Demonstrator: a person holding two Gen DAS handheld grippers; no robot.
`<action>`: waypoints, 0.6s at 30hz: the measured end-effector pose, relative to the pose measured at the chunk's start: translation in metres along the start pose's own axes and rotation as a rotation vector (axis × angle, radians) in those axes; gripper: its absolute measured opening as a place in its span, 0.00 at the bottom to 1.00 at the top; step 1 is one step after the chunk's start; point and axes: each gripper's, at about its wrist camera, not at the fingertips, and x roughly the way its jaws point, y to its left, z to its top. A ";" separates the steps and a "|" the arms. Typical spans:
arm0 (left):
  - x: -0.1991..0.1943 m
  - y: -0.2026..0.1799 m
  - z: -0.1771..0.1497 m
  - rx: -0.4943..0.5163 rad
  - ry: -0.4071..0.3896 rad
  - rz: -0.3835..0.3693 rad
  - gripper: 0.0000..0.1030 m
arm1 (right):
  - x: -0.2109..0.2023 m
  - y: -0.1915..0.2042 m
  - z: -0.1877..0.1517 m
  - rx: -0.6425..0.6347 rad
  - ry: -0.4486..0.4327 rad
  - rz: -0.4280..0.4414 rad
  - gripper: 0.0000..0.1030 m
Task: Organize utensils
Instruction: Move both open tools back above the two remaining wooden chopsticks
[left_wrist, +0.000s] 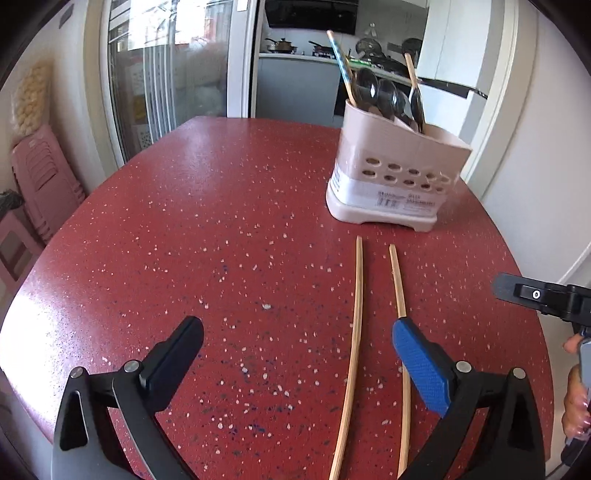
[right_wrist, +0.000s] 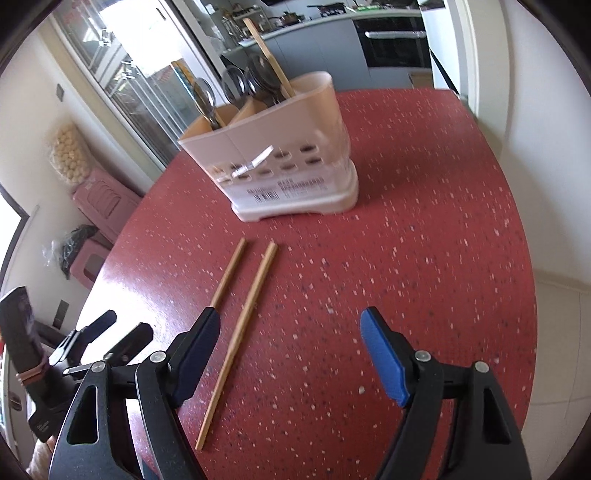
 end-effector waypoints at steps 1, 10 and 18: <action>0.001 0.000 -0.001 -0.001 0.004 0.003 1.00 | 0.002 0.000 -0.002 0.004 0.012 -0.007 0.79; 0.010 0.012 -0.014 -0.036 0.049 0.027 1.00 | 0.012 0.012 -0.017 -0.021 0.060 -0.015 0.90; 0.011 0.016 -0.021 -0.030 0.076 0.047 1.00 | 0.016 0.018 -0.025 -0.020 0.054 0.001 0.90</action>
